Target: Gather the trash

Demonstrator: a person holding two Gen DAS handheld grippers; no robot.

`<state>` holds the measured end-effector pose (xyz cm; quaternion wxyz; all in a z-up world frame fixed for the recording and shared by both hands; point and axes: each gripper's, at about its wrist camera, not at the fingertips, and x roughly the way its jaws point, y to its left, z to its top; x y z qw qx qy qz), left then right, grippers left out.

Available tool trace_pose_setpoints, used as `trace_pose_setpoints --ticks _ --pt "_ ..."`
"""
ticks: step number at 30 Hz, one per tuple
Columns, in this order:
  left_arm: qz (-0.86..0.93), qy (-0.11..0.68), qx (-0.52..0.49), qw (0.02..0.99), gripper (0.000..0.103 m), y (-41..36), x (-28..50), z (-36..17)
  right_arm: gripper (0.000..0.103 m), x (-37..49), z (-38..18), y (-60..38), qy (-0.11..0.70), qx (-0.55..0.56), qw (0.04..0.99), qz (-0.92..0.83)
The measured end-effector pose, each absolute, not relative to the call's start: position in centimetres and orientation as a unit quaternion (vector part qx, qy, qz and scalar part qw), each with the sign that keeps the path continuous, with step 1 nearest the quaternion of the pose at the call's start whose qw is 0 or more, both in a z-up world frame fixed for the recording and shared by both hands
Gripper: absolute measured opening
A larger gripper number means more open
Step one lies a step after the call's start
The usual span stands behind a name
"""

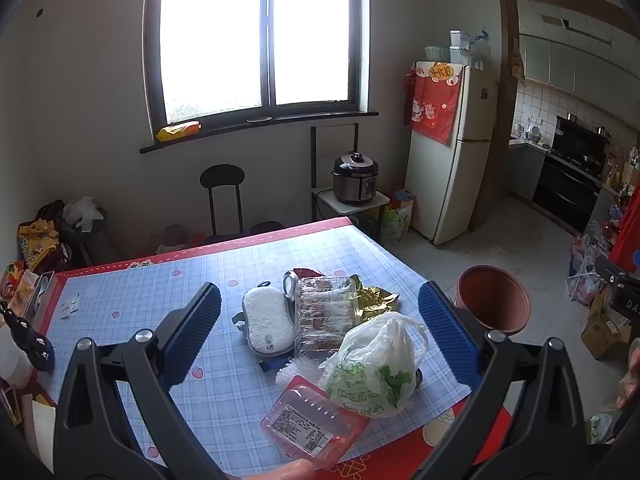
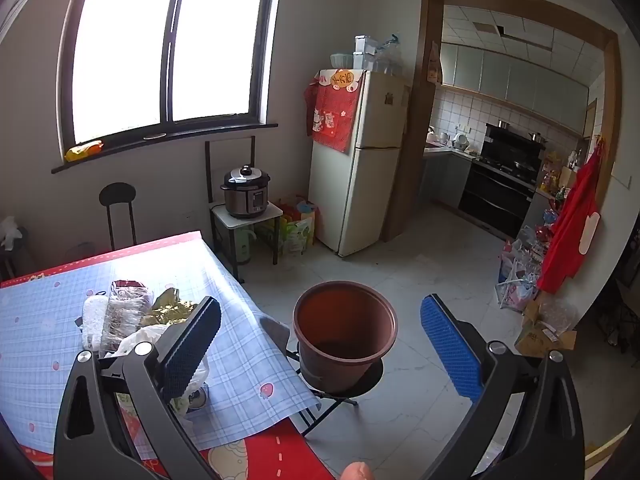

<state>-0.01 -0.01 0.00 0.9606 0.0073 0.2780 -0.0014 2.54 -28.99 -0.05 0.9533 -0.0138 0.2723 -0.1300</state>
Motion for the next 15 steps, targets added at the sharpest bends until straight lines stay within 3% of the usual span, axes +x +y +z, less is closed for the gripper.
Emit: trace_pose_setpoints --ticks 15 --pt "0.001 0.274 0.008 0.962 0.098 0.27 0.09 0.11 0.098 2.53 -0.01 -29.03 0.271 -0.012 0.954 -0.13"
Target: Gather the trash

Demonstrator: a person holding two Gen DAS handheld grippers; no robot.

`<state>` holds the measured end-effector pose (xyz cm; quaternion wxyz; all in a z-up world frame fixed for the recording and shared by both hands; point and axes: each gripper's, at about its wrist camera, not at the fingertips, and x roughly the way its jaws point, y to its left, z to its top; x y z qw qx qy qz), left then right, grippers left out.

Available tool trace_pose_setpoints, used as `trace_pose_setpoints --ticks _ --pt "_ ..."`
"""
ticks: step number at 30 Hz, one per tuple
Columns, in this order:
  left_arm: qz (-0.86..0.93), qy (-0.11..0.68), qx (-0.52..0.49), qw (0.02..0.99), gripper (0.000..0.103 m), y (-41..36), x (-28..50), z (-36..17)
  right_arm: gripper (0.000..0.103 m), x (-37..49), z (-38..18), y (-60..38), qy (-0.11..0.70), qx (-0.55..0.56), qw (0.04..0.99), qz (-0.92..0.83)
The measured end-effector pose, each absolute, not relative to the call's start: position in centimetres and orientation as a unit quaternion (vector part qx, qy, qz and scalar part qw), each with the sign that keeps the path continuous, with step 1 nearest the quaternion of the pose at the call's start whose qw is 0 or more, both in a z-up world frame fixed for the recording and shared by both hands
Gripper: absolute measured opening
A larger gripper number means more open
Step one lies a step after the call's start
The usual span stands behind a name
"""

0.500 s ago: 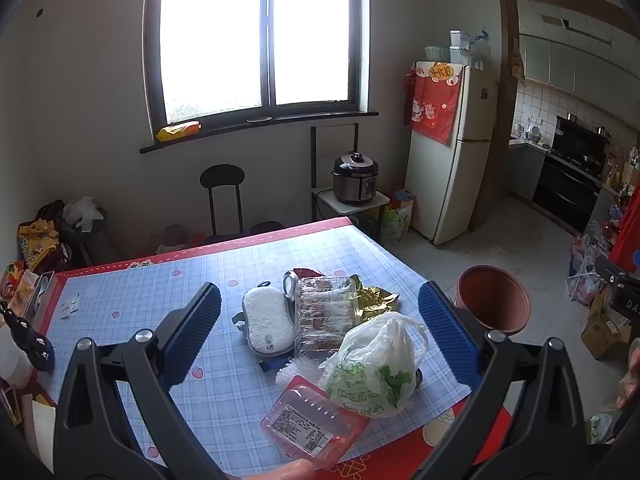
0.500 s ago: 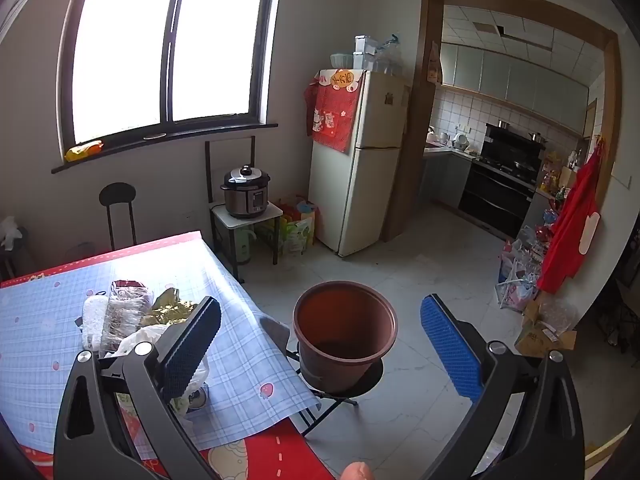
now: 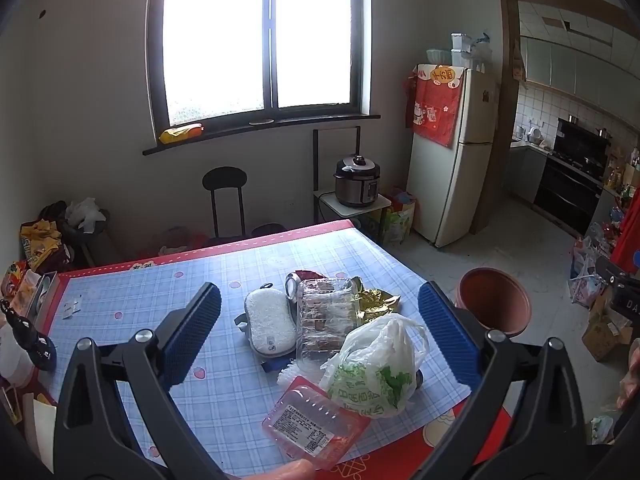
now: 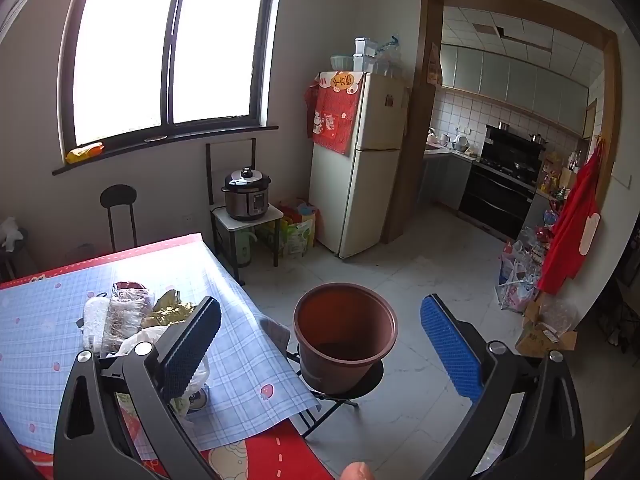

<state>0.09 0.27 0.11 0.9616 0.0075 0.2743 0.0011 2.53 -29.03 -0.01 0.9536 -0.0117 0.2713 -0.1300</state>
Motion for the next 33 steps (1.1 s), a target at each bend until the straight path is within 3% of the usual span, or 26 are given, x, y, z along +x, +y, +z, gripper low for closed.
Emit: trace_pose_setpoints --ticks 33 --pt "0.0 0.274 0.005 0.962 0.098 0.5 -0.6 1.2 0.098 2.7 0.1 -29.7 0.273 -0.006 0.953 -0.131"
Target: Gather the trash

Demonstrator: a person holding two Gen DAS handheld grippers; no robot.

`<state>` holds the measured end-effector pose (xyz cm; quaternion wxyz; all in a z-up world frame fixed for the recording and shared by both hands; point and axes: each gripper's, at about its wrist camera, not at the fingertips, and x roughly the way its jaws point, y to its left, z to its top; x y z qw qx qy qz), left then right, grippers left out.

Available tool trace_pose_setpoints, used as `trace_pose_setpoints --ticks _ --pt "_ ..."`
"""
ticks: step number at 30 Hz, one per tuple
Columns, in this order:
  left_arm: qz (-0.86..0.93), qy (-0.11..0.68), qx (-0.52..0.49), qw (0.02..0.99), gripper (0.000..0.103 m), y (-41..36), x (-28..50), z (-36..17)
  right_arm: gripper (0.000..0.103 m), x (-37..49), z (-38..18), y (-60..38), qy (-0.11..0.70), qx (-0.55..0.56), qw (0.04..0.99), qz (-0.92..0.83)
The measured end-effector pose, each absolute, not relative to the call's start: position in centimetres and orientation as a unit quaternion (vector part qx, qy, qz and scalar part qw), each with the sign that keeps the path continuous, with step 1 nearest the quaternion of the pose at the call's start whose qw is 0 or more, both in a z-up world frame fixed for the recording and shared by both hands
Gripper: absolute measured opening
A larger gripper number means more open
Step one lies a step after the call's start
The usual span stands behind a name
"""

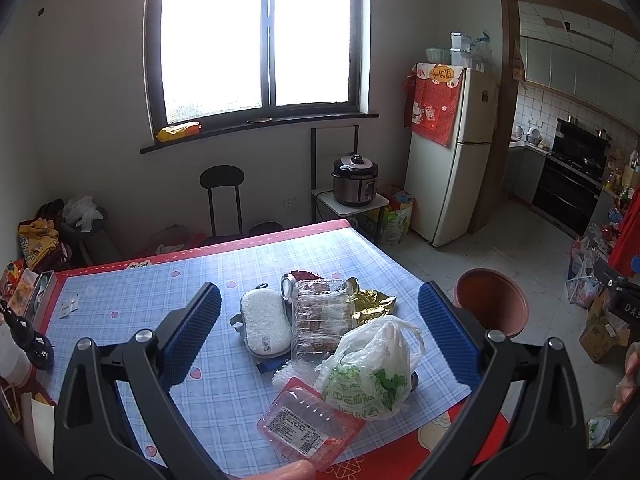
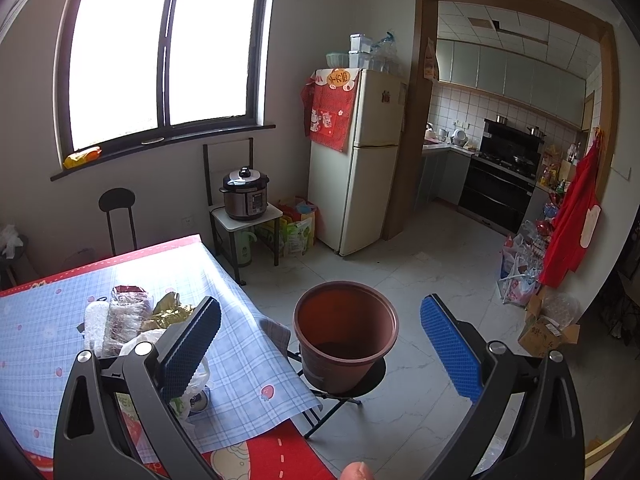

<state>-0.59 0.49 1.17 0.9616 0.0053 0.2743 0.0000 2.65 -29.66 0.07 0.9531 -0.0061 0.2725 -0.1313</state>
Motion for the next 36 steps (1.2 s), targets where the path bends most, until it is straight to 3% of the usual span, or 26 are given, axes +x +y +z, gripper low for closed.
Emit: trace_pose_setpoints --ticks 36 --pt "0.018 0.282 0.011 0.959 0.098 -1.6 0.7 0.7 0.098 4.6 -1.1 -31.0 0.282 0.002 0.953 -0.11"
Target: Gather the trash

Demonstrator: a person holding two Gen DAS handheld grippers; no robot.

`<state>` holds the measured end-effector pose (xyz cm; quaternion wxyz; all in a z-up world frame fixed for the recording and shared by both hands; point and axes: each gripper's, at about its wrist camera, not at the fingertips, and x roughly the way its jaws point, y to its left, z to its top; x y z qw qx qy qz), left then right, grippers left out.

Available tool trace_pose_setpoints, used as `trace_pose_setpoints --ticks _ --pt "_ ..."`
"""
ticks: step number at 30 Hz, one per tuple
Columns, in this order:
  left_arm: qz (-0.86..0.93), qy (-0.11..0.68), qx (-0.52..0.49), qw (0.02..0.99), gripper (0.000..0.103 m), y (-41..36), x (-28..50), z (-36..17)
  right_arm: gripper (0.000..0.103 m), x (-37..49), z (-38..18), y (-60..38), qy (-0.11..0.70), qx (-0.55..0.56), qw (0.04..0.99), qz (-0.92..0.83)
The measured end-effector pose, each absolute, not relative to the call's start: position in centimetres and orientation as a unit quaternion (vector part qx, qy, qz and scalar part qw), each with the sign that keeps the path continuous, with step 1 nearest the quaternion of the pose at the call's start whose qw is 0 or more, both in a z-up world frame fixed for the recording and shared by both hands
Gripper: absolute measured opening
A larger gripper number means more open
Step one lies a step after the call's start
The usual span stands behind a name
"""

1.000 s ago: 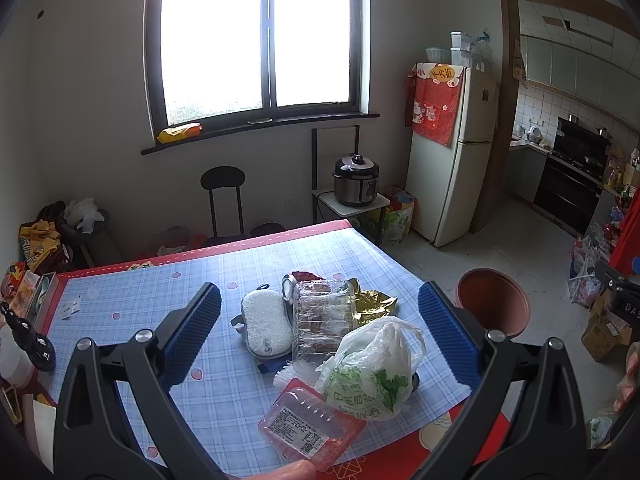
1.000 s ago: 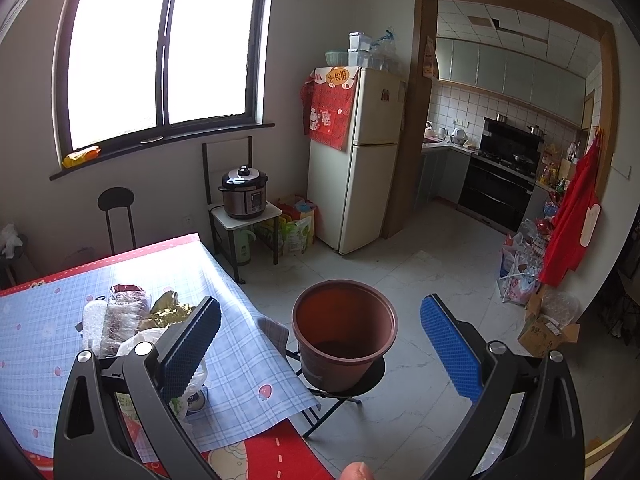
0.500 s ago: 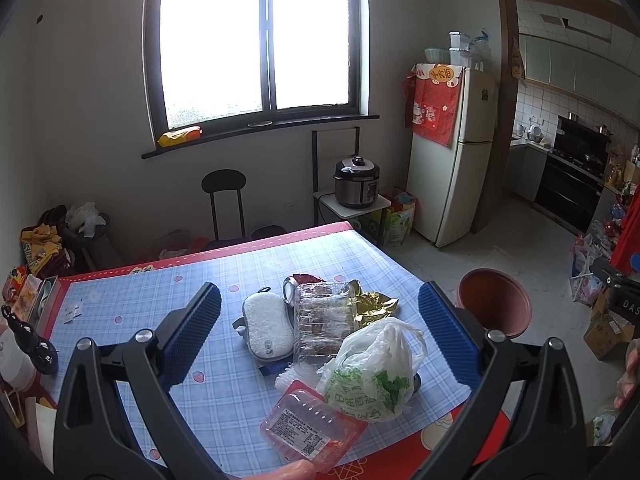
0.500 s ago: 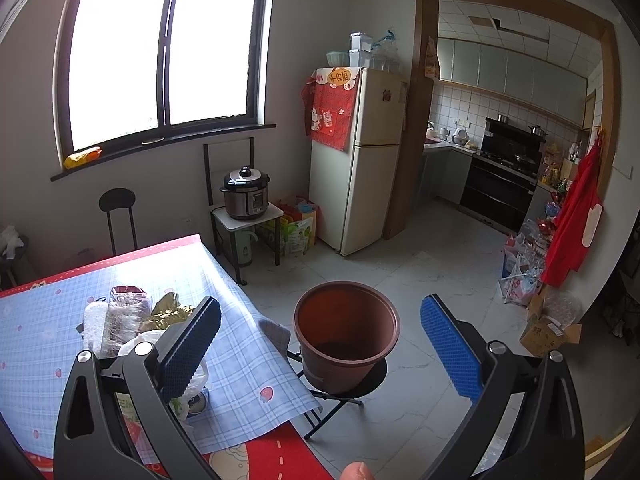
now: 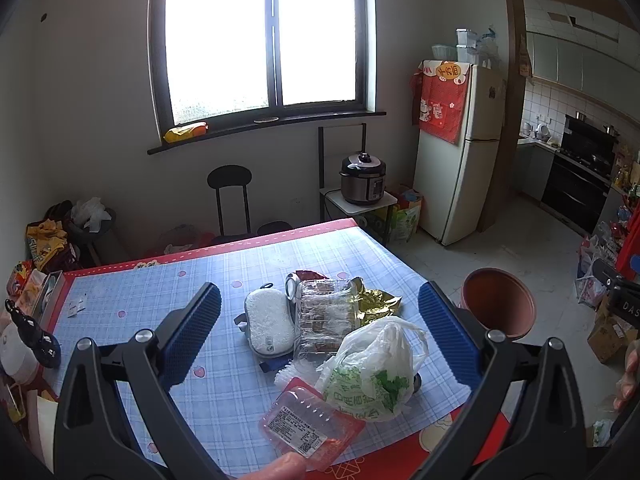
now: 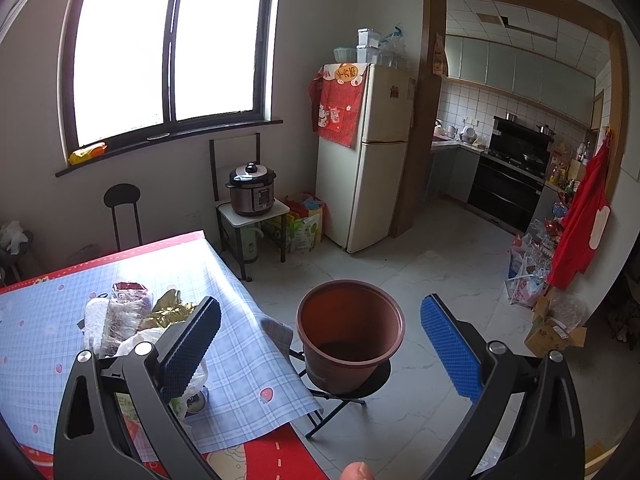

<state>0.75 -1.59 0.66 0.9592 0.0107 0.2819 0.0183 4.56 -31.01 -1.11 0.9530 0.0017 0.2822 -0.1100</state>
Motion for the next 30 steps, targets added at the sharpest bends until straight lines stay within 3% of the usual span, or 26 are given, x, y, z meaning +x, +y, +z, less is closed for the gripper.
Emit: trace_pose_setpoints --ticks 19,25,30 --pt "0.125 0.338 -0.075 0.93 0.098 -0.8 -1.2 -6.8 0.098 10.7 -10.8 -35.8 0.356 0.045 0.933 0.018" --pt "0.168 0.382 -0.091 0.904 0.098 -0.7 -2.6 -10.4 0.098 12.6 -14.6 -33.5 0.412 0.032 0.907 0.081" --pt "0.18 0.403 -0.079 0.894 0.097 0.5 -2.6 -12.7 0.098 12.1 -14.6 -30.9 0.406 0.014 0.905 0.128"
